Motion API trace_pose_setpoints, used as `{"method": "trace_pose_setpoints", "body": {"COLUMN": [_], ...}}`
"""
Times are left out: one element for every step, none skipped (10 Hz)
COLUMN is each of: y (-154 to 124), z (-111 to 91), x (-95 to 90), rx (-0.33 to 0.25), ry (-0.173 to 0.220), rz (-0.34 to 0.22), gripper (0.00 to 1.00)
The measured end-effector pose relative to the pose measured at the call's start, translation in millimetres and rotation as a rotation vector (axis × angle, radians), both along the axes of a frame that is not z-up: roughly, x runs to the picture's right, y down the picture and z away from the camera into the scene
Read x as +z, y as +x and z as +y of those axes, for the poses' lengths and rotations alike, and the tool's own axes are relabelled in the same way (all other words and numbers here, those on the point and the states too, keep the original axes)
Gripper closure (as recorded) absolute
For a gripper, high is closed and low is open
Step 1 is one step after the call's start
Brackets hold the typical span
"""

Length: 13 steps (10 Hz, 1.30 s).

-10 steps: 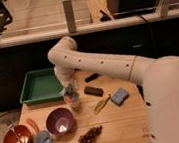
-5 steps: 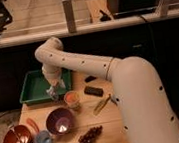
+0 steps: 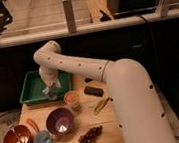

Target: Place towel in tray

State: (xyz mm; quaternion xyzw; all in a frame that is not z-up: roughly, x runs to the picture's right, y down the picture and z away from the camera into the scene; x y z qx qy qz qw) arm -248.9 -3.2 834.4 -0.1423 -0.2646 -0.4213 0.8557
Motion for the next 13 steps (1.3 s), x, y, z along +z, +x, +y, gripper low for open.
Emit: {"method": "trace_pose_setpoints", "body": {"y": [-5,-8,-15,-21,-24,-23,-21,-22,-24,-21,-18,-17,-15], "z": [-3,-6,-9,-9,-9,-8,-7,-4,-1,0,1,3,3], "x": [2.3,3.9,6.0,7.1,8.6,11.8,15.7,18.3,19.8,21.8,23.4,22.8,21.0], "rx": [0.034,0.061,0.103,0.133,0.164,0.184,0.191,0.174,0.153,0.145,0.14,0.137,0.136], "ry": [0.014,0.023,0.028,0.034,0.043,0.048,0.037,0.015,-0.003,-0.006,-0.008,-0.008,-0.008], "rz": [-0.002,-0.003,-0.011,-0.02,-0.036,-0.051,-0.065,-0.07,-0.073,-0.074,-0.076,-0.078,-0.081], "gripper": [1.0,1.0,1.0,0.98,0.89,0.8,0.71,0.61,0.48,0.39,0.28,0.22,0.2]}}
